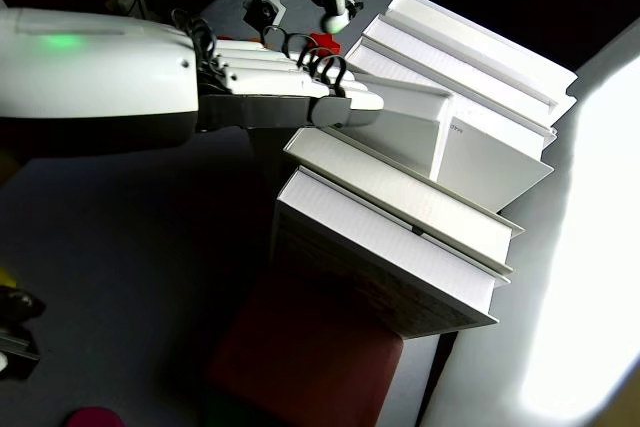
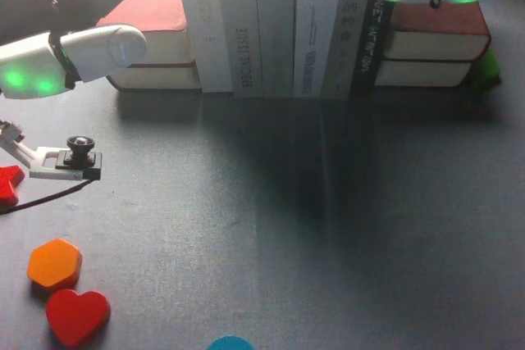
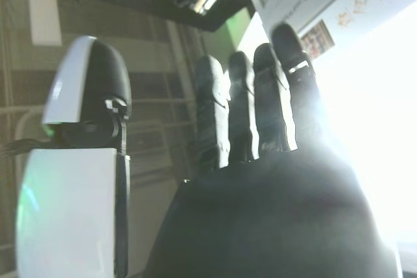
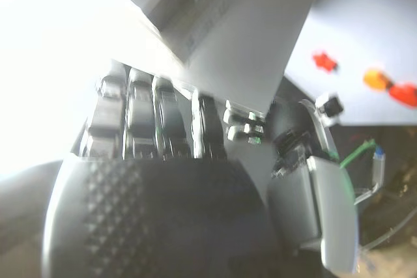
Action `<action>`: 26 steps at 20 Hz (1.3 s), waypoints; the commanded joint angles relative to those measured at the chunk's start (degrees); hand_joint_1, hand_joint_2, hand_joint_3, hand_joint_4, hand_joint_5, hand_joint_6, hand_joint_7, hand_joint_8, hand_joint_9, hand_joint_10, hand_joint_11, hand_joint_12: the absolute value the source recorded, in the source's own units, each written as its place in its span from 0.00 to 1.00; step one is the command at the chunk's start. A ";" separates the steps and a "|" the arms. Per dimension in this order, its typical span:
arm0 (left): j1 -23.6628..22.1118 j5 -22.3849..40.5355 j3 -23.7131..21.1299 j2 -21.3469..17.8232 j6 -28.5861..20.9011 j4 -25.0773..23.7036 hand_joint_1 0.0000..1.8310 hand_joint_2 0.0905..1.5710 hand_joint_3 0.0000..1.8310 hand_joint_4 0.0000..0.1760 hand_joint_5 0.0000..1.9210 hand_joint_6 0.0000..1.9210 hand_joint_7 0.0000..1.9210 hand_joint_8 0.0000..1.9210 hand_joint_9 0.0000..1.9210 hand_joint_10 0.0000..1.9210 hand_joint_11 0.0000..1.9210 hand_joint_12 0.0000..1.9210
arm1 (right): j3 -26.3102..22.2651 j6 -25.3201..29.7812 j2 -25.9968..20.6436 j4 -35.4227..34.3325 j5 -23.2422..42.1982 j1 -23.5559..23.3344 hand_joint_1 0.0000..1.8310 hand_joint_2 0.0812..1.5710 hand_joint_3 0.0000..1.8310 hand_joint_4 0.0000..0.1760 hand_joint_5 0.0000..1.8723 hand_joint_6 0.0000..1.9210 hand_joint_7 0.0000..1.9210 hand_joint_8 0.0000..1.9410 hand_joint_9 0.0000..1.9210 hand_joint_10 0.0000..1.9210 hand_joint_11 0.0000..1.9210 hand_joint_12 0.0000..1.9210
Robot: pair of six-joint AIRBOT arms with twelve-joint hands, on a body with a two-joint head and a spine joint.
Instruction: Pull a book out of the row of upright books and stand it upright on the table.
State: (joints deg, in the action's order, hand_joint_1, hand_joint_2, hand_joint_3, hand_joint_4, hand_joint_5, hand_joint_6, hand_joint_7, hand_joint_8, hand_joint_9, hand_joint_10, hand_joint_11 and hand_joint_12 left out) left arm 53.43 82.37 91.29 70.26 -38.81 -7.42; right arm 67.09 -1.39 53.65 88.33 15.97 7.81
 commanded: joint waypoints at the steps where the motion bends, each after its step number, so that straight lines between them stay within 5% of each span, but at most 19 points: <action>1: -0.18 6.47 -0.21 0.45 -0.54 2.68 0.55 0.71 0.00 0.00 0.23 0.01 0.16 0.00 0.14 0.01 0.00 0.53 | -0.51 0.14 -0.40 -0.28 0.63 -0.33 0.00 0.83 0.00 0.99 0.03 0.00 0.00 0.00 0.00 0.00 0.00 0.00; 4: 0.04 6.64 -0.25 0.53 -0.54 2.94 0.57 0.67 0.00 0.00 0.26 0.01 0.17 0.00 0.14 0.01 0.00 0.54 | -3.58 0.15 -3.29 0.15 1.33 -0.33 0.00 0.76 0.00 1.00 0.00 0.00 0.00 0.00 0.00 0.00 0.00 0.00; 6: 0.23 6.79 -0.33 0.59 -0.54 3.08 0.56 0.71 0.00 0.00 0.24 0.00 0.14 0.00 0.11 0.00 0.00 0.37 | -5.14 0.18 -4.65 0.16 2.05 -0.33 0.00 0.76 0.00 1.00 0.01 0.01 0.00 0.00 0.00 0.00 0.00 0.00; 12: 0.85 7.22 -0.62 0.63 -0.54 3.72 0.55 0.70 0.00 0.00 0.26 0.01 0.18 0.01 0.13 0.01 0.00 0.44 | -5.96 1.79 -5.15 0.17 3.41 0.06 0.00 0.71 0.00 1.00 0.00 0.00 0.00 0.00 0.00 0.00 0.00 0.00; 15: 1.04 7.49 -0.64 0.69 -0.54 4.05 0.53 0.71 0.00 0.00 0.26 0.01 0.15 0.00 0.11 0.00 0.00 0.36 | -5.99 2.14 -5.22 0.11 3.55 0.59 0.00 0.72 0.00 0.87 0.00 0.00 0.00 0.00 0.00 0.00 0.00 0.00; 16: 1.06 7.52 -0.64 0.70 -0.54 4.05 0.52 0.71 0.00 0.00 0.26 0.00 0.15 0.00 0.12 0.00 0.00 0.39 | -5.98 2.14 -5.24 0.11 3.54 0.69 0.00 0.72 0.00 0.76 0.00 0.00 0.00 0.00 0.00 0.00 0.00 0.00; 19: 1.04 7.58 -0.63 0.82 -0.54 4.05 0.54 0.70 0.00 0.00 0.26 0.00 0.17 0.00 0.13 0.01 0.00 0.45 | -5.74 2.14 -5.26 0.11 3.47 1.54 0.00 0.71 0.00 0.67 0.00 0.00 0.00 0.00 0.00 0.00 0.00 0.00; 20: 1.04 7.51 -0.66 0.83 -0.54 4.05 0.53 0.70 0.00 0.00 0.26 0.00 0.17 0.00 0.13 0.01 0.00 0.46 | -5.35 2.10 -5.21 0.14 3.24 1.23 0.00 0.72 0.00 0.54 0.01 0.00 0.00 0.00 0.00 0.00 0.00 0.00; 21: 1.05 7.48 -0.66 0.82 -0.54 4.05 0.53 0.70 0.00 0.00 0.26 0.00 0.18 0.00 0.14 0.01 0.00 0.50 | -5.03 2.11 -5.09 0.03 3.02 0.59 0.00 0.73 0.00 0.57 0.01 0.00 0.00 0.00 0.00 0.00 0.00 0.00; 22: 1.12 7.63 -0.62 0.80 -0.54 4.08 0.53 0.72 0.01 0.00 0.26 0.01 0.18 0.00 0.15 0.01 0.00 0.51 | -4.65 2.11 -4.85 -0.11 2.75 -0.05 0.00 0.73 0.00 0.88 0.01 0.00 0.00 0.00 0.00 0.00 0.00 0.00; 24: 1.06 7.98 -0.61 0.96 -0.54 4.17 0.50 0.75 0.01 0.00 0.26 0.00 0.16 0.00 0.14 0.01 0.00 0.55 | -4.57 2.11 -4.81 -1.52 2.72 1.91 0.00 0.74 0.01 1.00 0.02 0.01 0.00 0.00 0.00 0.00 0.00 0.00; 25: 0.91 7.84 -0.58 1.07 -0.54 4.17 0.50 0.75 0.01 0.00 0.24 0.00 0.16 0.00 0.13 0.00 0.00 0.57 | -4.63 2.10 -4.78 -2.65 2.73 3.98 0.00 0.72 0.00 0.81 0.02 0.01 0.00 0.00 0.00 0.00 0.00 0.00; 26: 0.97 7.83 -0.63 1.07 -0.54 4.18 0.51 0.75 0.00 0.00 0.22 0.00 0.14 0.00 0.13 0.00 0.00 0.53 | -4.58 2.10 -4.56 -4.52 2.74 6.15 0.00 0.72 0.00 0.42 0.03 0.01 0.00 0.00 0.00 0.00 0.00 0.00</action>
State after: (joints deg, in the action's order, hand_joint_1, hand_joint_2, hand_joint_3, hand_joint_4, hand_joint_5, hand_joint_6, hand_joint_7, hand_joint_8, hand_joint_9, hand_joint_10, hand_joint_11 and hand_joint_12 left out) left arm 54.65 83.61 90.85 70.98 -38.83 -5.72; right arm 62.41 0.64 48.84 82.63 18.68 14.17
